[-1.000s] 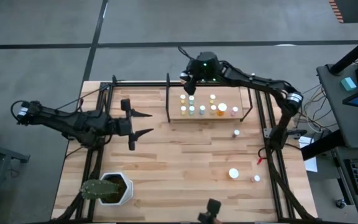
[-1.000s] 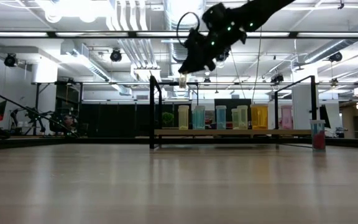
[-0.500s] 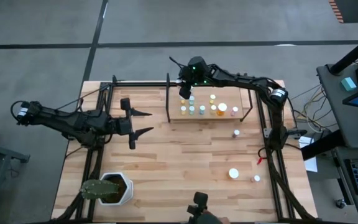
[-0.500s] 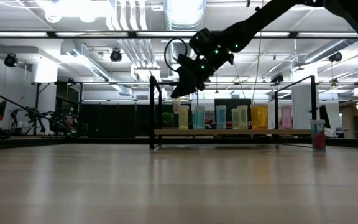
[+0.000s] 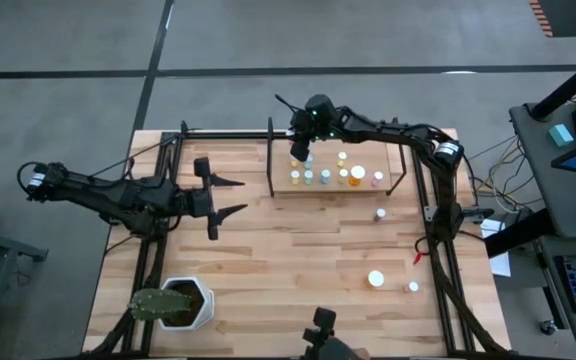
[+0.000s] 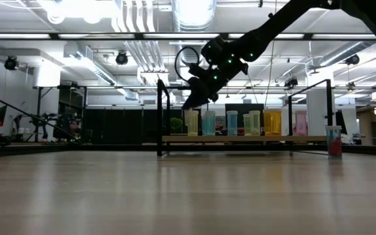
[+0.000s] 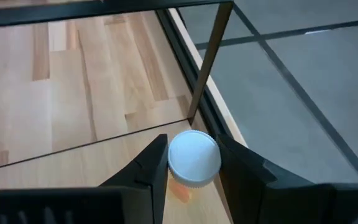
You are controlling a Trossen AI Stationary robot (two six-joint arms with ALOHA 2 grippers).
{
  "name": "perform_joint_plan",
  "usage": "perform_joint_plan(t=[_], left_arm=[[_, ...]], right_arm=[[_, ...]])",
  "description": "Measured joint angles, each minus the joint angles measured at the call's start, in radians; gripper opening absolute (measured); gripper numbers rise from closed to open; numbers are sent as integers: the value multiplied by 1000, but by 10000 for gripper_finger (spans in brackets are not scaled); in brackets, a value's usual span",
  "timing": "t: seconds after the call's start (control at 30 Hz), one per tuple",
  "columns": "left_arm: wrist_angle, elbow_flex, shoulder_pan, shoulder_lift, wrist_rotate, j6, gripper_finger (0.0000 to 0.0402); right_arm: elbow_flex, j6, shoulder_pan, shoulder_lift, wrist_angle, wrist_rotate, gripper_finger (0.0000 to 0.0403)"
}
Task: Pick and place medicine bottles onto shelf by color
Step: Put the yellow pill bottle on the shelf aligned with the other yellow pill bottles
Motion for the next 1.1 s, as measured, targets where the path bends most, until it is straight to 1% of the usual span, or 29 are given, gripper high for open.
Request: perform_joint_plan(t=[0.67,0.97,1.1], left_arm=[[1,0,0,3,0,0,224],[1,0,0,3,0,0,224],[0,0,0,3,0,0,224]], right_arm=[[-110,64,6,0,168,7,112],[-114,58,6,3,169,8,113],[-114,66,9,30,191,9,112]])
